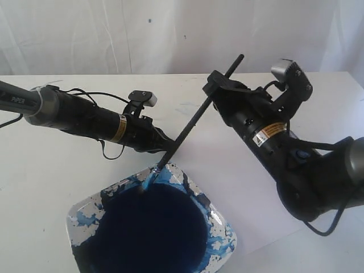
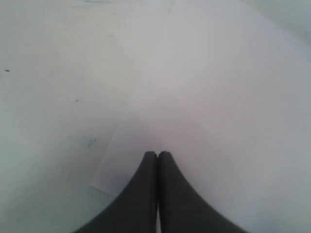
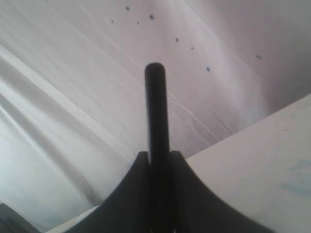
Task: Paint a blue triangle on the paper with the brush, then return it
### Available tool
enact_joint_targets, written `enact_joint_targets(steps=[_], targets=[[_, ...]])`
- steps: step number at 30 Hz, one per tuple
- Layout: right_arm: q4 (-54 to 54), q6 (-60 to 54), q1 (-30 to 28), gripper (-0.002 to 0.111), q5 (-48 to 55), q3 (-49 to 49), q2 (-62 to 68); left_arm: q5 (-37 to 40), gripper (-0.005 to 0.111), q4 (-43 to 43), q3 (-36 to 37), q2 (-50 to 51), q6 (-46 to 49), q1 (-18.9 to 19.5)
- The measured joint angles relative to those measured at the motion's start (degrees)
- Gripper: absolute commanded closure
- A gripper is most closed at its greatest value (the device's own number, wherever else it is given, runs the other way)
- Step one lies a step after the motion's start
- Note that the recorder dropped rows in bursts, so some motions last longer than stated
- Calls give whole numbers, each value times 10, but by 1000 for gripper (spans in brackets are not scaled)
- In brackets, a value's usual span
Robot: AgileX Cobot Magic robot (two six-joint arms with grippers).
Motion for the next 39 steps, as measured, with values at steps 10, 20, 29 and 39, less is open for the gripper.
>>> enact_joint_targets(steps=[10,20,29,39], targets=[[37,-155,-2,103,0,-49,0,0,107,-1,0,0,0,0],[53,-177,-18,103,25,-50,2,8,107,-2,0,0,0,0],[55,-179,-18,103,27,-50,2,11,107,-2,0,0,0,0],[49,-181,-18,103,39,-50,-19,12,107,-5,0,0,0,0]])
